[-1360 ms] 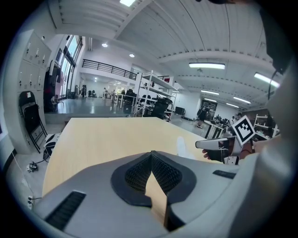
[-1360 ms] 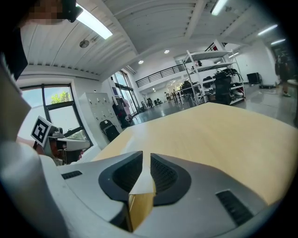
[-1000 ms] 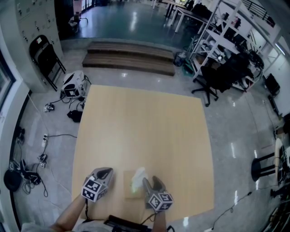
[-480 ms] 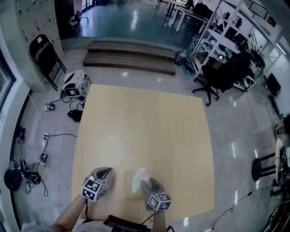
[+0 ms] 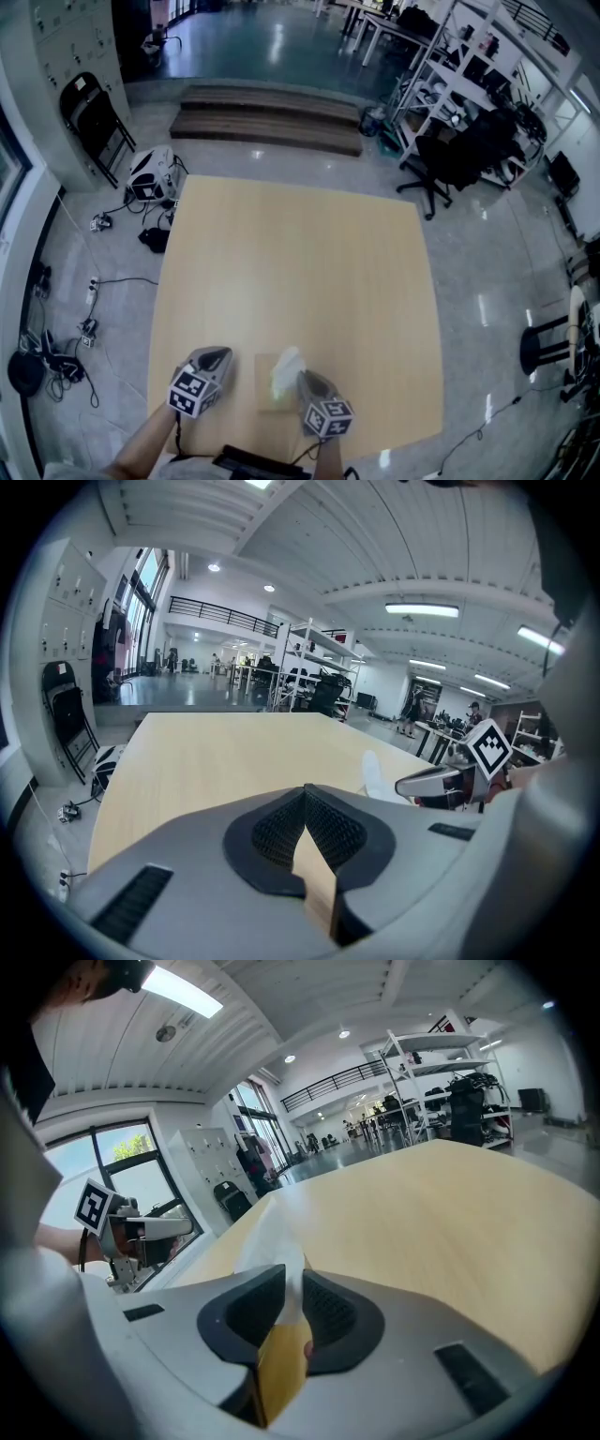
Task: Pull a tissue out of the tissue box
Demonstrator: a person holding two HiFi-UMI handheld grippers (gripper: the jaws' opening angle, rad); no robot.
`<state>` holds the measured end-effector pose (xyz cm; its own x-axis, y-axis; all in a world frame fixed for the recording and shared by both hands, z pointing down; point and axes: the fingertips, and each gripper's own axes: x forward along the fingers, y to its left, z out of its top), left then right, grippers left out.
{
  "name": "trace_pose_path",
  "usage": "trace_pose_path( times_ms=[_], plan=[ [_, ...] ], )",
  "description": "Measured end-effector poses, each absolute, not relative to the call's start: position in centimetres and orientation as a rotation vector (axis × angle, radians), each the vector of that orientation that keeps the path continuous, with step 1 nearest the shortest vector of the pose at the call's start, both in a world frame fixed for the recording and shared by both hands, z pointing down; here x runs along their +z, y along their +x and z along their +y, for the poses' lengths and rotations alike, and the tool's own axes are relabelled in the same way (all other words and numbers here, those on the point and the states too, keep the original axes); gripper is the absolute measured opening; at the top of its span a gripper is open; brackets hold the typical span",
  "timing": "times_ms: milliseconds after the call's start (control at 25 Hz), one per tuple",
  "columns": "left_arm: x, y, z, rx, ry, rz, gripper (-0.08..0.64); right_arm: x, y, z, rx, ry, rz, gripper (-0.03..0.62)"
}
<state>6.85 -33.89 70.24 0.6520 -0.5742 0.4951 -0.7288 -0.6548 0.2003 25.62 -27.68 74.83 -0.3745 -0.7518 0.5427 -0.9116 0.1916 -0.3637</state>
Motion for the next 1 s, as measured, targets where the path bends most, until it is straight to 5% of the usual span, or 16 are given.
trace_pose_path(
  times_ms=[280, 1000],
  plan=[
    [70.1, 7.1, -33.9, 0.552, 2.489, -1.033, 0.008, 74.6, 25.9, -27.7, 0.924, 1.599, -2.209, 0.005],
    [69.6, 6.6, -33.7, 0.534, 2.514, -1.04, 0.008, 73.0, 25.7, -27.6, 0.864, 1.64, -2.231, 0.003]
  ],
)
